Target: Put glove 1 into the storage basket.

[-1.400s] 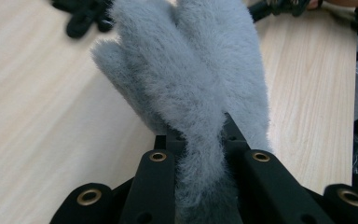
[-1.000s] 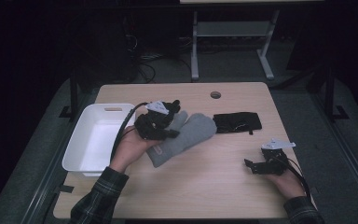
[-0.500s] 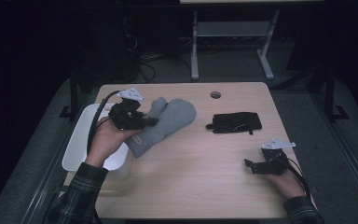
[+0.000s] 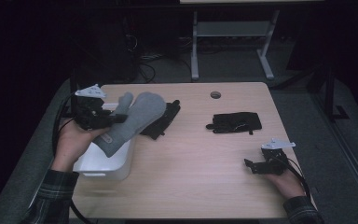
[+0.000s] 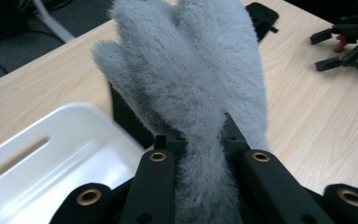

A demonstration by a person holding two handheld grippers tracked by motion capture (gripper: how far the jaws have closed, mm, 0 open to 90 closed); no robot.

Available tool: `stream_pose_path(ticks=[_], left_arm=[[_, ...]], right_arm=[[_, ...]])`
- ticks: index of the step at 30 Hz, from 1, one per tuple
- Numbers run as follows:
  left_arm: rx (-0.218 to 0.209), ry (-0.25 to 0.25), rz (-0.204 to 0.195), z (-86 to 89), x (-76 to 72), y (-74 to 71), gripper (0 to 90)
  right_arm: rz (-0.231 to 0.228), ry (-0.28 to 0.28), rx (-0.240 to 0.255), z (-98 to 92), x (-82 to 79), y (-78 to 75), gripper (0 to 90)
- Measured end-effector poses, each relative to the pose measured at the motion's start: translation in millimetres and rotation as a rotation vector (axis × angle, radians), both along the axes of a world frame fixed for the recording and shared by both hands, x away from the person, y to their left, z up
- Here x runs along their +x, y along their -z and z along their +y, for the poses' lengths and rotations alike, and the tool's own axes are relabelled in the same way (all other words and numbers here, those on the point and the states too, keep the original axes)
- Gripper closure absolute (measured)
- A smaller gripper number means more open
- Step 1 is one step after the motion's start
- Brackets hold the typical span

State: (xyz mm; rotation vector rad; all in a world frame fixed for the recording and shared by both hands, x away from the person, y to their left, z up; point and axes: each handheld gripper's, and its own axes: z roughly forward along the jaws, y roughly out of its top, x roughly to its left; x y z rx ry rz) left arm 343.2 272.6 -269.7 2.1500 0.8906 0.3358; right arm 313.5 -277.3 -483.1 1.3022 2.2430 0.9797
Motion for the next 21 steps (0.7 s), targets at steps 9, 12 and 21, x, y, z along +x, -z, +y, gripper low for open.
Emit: stream_pose_path(ticks=[9, 12, 21], left_arm=[[-0.014, -0.1, 0.033, 43.2, -5.9, 17.4, 78.9], [-0.024, -0.122, 0.053, 52.9, -5.0, 27.9, 78.9], [-0.044, -0.195, 0.127, 75.6, 9.0, 68.3, 78.9]], right_arm=[[0.001, 0.002, 0.0, 0.2, 0.5, 0.0, 11.3], [0.0, 0.002, -0.001, 0.2, 0.9, 0.0, 11.3], [0.0, 0.002, -0.002, 0.2, 1.0, 0.0, 11.3]])
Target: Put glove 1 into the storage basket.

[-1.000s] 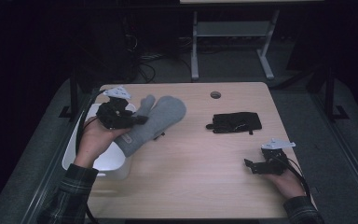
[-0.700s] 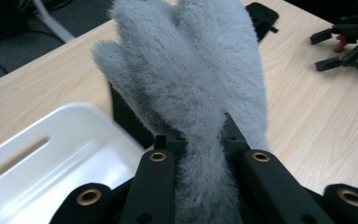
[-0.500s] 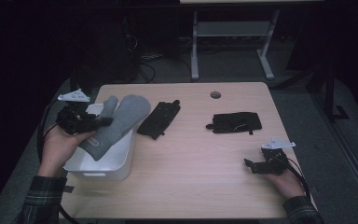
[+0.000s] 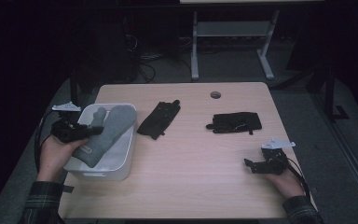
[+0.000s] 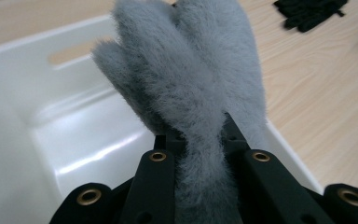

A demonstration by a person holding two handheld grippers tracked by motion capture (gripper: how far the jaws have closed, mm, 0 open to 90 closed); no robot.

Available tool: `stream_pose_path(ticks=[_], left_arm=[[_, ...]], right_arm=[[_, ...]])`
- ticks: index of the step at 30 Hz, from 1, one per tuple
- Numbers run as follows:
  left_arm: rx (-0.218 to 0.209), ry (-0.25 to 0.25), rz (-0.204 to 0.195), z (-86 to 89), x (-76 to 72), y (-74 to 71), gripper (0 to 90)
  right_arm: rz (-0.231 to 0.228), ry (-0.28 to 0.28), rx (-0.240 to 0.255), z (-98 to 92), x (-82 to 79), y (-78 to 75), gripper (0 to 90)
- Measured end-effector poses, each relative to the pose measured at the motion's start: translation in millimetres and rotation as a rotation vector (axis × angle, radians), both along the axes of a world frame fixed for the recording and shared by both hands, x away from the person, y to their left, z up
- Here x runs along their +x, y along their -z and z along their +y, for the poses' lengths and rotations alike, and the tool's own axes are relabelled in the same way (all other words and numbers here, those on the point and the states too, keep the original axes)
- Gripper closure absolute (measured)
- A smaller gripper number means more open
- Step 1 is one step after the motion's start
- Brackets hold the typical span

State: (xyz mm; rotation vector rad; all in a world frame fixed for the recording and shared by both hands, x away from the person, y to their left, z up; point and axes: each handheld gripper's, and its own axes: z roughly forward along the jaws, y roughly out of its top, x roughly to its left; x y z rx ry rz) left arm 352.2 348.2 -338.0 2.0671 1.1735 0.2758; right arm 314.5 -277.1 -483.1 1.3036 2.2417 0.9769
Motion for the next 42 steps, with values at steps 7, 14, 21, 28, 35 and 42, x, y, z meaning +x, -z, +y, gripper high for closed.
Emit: stream_pose_path(ticks=[7, 14, 21, 28, 35, 42], left_arm=[[-0.021, -0.044, 0.066, 7.6, 14.8, 27.5, 78.8], [0.032, -0.096, 0.126, 8.6, 28.5, 47.6, 78.6], [0.017, -0.142, 0.167, 10.8, 33.7, 60.7, 76.8], [0.032, -0.166, 0.15, 12.5, 34.5, 63.3, 55.9], [0.096, -0.212, 0.078, 12.7, 32.3, 54.9, 36.3], [0.103, -0.211, 0.017, 14.0, 27.0, 45.8, 52.6]], right_arm=[[0.0, 0.001, 0.0, 0.0, 0.1, 0.0, 11.3], [0.0, 0.001, 0.0, 0.0, 0.0, 0.0, 11.3], [0.0, 0.001, 0.0, 0.0, 0.0, 0.0, 11.3], [0.0, 0.001, 0.0, 0.1, 0.0, 0.0, 11.3], [0.0, 0.001, 0.0, 0.1, 0.0, 0.0, 11.3], [0.0, 0.001, 0.0, 0.1, 0.0, 0.0, 11.3]])
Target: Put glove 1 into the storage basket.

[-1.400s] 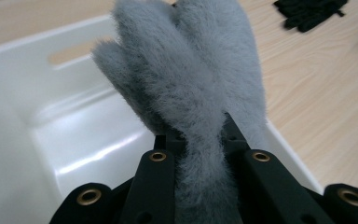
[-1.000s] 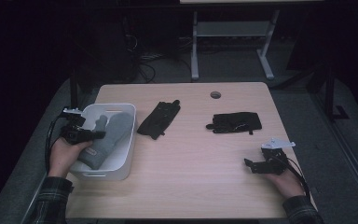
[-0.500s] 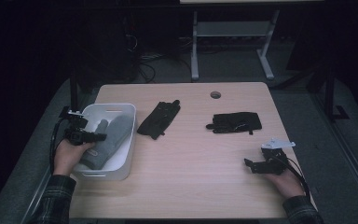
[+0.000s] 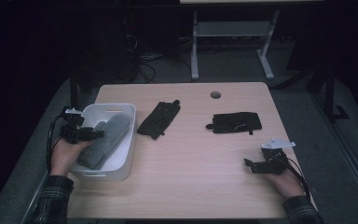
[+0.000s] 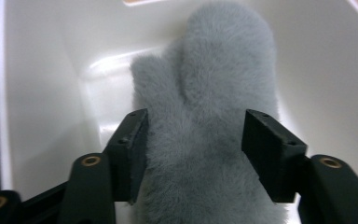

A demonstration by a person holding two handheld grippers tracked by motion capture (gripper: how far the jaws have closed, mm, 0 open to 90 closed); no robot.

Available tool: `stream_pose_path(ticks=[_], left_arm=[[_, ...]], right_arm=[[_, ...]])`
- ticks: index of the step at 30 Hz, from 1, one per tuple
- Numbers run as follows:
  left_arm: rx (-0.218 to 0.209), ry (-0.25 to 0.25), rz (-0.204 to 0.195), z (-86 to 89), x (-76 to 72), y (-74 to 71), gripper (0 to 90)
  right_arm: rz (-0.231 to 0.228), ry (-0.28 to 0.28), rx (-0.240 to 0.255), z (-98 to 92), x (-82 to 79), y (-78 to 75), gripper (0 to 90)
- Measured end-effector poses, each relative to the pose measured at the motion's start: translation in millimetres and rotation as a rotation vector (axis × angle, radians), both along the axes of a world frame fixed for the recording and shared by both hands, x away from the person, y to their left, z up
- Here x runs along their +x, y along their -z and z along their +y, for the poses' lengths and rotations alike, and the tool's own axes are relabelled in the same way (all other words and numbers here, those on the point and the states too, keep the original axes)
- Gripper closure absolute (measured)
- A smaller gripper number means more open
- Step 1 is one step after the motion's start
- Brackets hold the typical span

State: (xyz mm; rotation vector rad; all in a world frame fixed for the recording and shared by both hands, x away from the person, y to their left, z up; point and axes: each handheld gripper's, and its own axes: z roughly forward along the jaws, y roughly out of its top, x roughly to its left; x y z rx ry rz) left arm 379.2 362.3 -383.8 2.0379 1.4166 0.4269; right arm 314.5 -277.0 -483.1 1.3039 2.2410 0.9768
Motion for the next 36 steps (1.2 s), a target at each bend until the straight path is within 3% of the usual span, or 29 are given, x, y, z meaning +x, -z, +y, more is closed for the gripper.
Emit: stream_pose_path(ticks=[1, 2, 3, 4, 7, 10, 13, 14, 18, 27, 32, 36], left_arm=[[-0.009, 0.003, -0.007, 0.9, -1.4, -2.4, 52.6], [-0.009, 0.002, -0.013, 1.8, -2.5, -4.9, 59.9], [0.03, -0.01, -0.02, 2.1, -4.7, -9.4, 71.3], [0.03, -0.01, -0.02, 2.1, -4.7, -9.4, 77.5], [0.067, -0.008, -0.005, 3.9, -7.2, -12.8, 89.3], [0.074, -0.002, 0.018, 2.7, -6.6, -9.5, 89.5], [0.087, 0.017, 0.075, -2.4, -3.8, 1.3, 89.6], [0.083, 0.039, 0.112, -7.0, -2.1, 8.7, 89.6], [0.069, 0.072, 0.151, -17.0, -0.6, 16.6, 89.6], [0.049, 0.122, 0.16, -30.2, 1.4, 18.3, 89.5], [0.009, 0.106, 0.11, -26.2, -1.7, 8.8, 86.4], [-0.022, 0.135, 0.063, -32.4, -5.7, -3.0, 83.9]], right_arm=[[0.0, 0.0, 0.0, 0.0, 0.0, 0.0, 11.3], [0.0, 0.0, 0.0, 0.0, 0.0, 0.0, 11.3], [0.0, 0.0, 0.0, 0.0, 0.0, 0.0, 11.3], [0.0, 0.0, 0.0, 0.0, 0.0, 0.0, 11.3], [0.0, 0.0, 0.0, 0.0, -0.1, 0.0, 11.3], [0.0, 0.0, 0.0, 0.0, -0.1, 0.0, 11.3], [0.0, -0.001, 0.0, 0.0, -0.1, 0.0, 11.3], [-0.001, -0.001, 0.0, 0.0, -0.1, 0.0, 11.4], [0.0, -0.001, 0.0, 0.0, -0.1, 0.0, 11.3], [0.0, -0.001, 0.0, 0.0, -0.1, 0.0, 11.3], [0.0, -0.002, 0.0, 0.1, -0.2, 0.0, 11.3], [0.0, -0.002, 0.0, 0.1, -0.2, 0.0, 11.3]])
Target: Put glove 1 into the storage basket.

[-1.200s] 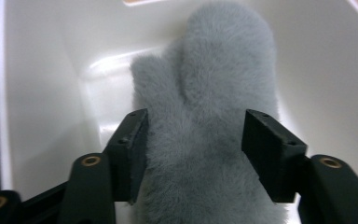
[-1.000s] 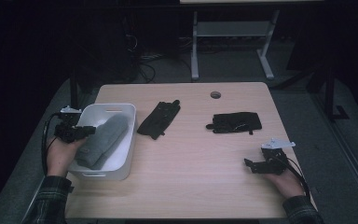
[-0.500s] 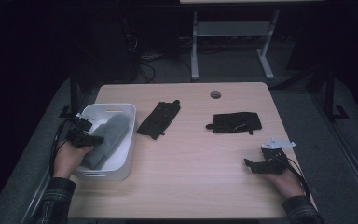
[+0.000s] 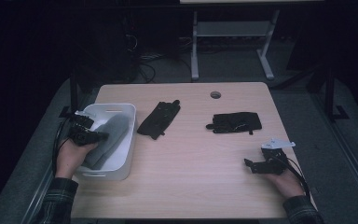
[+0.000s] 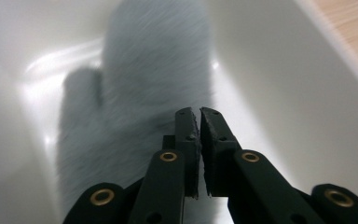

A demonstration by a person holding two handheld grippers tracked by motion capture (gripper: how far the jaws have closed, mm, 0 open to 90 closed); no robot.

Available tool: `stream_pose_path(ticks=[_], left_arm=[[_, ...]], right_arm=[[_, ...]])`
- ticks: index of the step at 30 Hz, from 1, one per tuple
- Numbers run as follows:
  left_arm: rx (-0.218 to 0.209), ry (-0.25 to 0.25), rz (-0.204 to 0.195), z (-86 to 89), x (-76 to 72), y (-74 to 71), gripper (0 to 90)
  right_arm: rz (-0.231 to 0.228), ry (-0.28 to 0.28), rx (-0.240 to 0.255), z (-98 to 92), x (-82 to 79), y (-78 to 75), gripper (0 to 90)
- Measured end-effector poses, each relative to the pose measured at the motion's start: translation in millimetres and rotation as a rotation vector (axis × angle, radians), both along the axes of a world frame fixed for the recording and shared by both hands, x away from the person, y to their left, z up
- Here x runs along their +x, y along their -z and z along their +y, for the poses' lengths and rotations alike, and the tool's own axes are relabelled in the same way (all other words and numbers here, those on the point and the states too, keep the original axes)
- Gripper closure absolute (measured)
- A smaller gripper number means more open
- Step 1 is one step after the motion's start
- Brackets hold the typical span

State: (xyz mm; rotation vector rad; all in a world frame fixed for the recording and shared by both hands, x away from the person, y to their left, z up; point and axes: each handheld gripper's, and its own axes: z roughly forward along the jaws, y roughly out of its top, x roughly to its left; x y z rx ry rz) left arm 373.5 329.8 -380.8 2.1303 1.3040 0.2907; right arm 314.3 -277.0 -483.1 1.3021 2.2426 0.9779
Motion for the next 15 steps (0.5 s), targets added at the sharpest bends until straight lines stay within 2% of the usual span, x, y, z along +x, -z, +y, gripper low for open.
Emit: stream_pose_path(ticks=[2, 7, 11, 15], left_arm=[[-0.026, 0.023, -0.019, -6.7, -1.2, -4.4, 80.5], [-0.06, 0.083, -0.044, -25.6, -3.5, -11.0, 73.3], [-0.096, 0.123, -0.076, -45.7, -7.2, -15.8, 64.3], [-0.115, 0.162, -0.099, -69.5, -12.2, -19.3, 57.3]], right_arm=[[0.0, 0.001, 0.0, 0.1, -0.1, 0.0, 11.3], [-0.001, 0.006, -0.003, 0.6, -0.6, -0.1, 11.3], [-0.005, 0.008, -0.011, 1.0, -0.1, -0.1, 9.7], [-0.023, 0.006, -0.028, 2.4, -2.0, -0.6, 9.7]])
